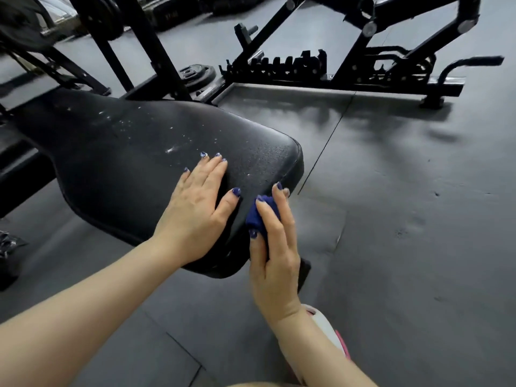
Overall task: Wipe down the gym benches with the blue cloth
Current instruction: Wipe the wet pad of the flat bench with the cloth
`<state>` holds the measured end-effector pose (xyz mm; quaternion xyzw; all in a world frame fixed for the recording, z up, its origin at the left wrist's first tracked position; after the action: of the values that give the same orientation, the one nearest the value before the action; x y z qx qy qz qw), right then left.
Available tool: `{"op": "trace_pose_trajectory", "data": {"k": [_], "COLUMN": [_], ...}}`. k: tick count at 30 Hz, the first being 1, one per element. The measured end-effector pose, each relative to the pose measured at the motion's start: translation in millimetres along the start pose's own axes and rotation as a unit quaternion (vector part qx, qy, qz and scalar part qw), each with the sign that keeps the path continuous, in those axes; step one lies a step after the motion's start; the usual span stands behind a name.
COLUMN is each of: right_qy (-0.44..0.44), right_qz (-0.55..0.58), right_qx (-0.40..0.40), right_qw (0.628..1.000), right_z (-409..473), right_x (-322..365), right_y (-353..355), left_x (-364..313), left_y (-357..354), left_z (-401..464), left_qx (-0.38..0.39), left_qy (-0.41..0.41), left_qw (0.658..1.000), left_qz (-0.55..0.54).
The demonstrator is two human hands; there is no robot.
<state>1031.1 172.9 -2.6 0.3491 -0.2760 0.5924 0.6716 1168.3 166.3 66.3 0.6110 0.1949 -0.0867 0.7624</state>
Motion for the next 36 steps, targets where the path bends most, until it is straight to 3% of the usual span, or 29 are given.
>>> {"op": "trace_pose_trajectory", "data": {"k": [8, 13, 16, 20, 23, 27, 32, 36], "right_qy": [-0.113, -0.006, 0.071, 0.013, 0.032, 0.145, 0.259, 0.349], "right_qz": [-0.004, -0.008, -0.017, -0.1, -0.184, -0.245, -0.209, -0.167], "right_qx": [-0.064, 0.021, 0.074, 0.102, 0.227, 0.388, 0.412, 0.454], "right_qw": [0.991, 1.0, 0.995, 0.99, 0.956, 0.876, 0.848, 0.803], "right_z": [74, 15, 26, 82, 111, 129, 118, 97], "right_x": [-45, -10, -15, -31, -28, -3, 39, 28], "right_y": [6, 5, 12, 24, 31, 44, 31, 20], "left_x": [0, -1, 0, 0, -2, -3, -2, 3], "left_y": [-1, -1, -1, 0, 1, 2, 7, 10], "left_z": [-1, -1, -1, -2, -2, -2, -3, -10], "left_qx": [0.006, -0.003, -0.004, 0.001, 0.004, -0.007, -0.056, -0.081], "left_qy": [-0.001, -0.004, -0.008, 0.003, 0.015, 0.016, 0.023, 0.039], "left_qw": [1.0, 1.0, 1.0, 1.0, 1.0, 1.0, 0.998, 0.993], "left_qz": [0.015, 0.022, 0.024, 0.019, 0.018, 0.017, -0.035, -0.069]}}
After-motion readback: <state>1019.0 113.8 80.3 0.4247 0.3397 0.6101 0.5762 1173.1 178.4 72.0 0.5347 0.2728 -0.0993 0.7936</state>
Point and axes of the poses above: each hand's wrist, its own z-axis towards the middle knuckle, its own y-axis out of the back of the hand, x = y × z, the point moved 5 cm from there along z, towards the middle knuckle, and after that the axes turned 12 degrees about -z, right-handed, at the moved point
